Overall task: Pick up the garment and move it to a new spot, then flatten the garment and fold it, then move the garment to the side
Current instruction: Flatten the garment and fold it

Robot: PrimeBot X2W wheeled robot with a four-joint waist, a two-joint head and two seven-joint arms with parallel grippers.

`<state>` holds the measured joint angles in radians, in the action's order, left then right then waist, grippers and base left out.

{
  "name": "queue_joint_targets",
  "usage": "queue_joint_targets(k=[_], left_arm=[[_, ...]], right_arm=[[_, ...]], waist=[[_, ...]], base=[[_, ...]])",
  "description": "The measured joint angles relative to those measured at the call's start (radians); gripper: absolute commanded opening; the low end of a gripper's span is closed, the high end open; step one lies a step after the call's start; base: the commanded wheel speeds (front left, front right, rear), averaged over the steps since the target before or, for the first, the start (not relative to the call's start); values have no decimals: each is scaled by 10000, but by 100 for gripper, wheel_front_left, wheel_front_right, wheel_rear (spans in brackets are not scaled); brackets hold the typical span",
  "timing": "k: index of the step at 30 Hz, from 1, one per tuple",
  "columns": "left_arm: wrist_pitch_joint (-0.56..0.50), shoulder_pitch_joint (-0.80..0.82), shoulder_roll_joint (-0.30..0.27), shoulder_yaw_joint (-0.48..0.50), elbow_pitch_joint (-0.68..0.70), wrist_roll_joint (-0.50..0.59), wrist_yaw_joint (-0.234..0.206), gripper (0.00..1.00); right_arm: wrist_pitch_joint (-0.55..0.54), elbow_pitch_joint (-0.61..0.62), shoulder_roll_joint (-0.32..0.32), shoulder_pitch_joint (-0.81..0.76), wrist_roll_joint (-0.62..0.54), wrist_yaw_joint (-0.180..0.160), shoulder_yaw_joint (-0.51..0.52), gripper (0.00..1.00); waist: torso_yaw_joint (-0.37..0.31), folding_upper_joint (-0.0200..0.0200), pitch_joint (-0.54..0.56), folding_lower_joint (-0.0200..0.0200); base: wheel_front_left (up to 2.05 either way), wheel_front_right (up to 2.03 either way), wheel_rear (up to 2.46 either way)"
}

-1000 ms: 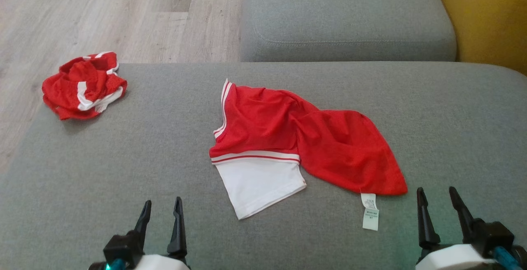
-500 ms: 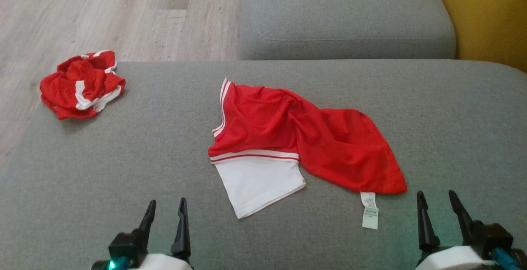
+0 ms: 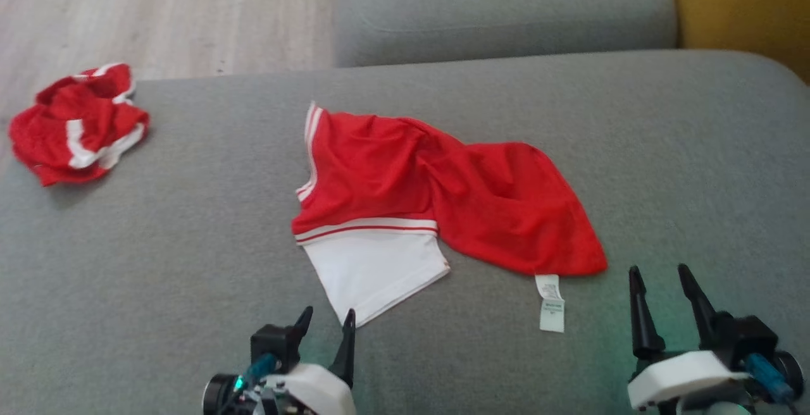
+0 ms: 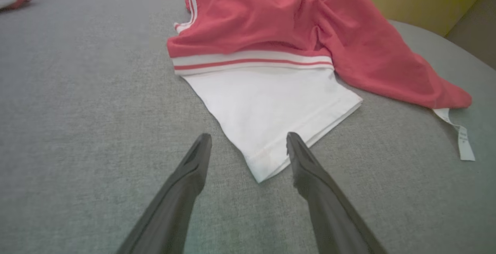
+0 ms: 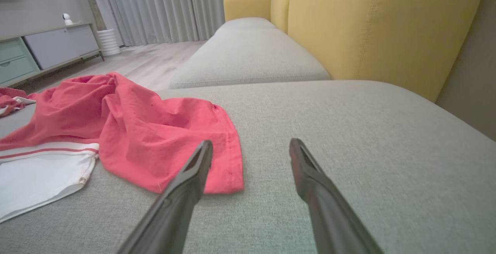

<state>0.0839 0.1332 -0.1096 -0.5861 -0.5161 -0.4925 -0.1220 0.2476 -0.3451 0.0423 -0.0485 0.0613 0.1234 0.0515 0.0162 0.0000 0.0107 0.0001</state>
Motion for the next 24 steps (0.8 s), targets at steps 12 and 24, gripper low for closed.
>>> queue_joint_targets(k=[12,24], left_arm=[[56,1639,489,31,-2215,-431,-115,100],[167,2178,602,-660,-2359,-533,-19,0]], right_arm=[[-12,-31,2,639,-21,-2,-132,100],[-305,-991,8,1743,-207,0,-453,100]], waist=[[-847,0,-1041,1],[-520,0,-1395,1]], base=[[0,0,0],[0,0,0]])
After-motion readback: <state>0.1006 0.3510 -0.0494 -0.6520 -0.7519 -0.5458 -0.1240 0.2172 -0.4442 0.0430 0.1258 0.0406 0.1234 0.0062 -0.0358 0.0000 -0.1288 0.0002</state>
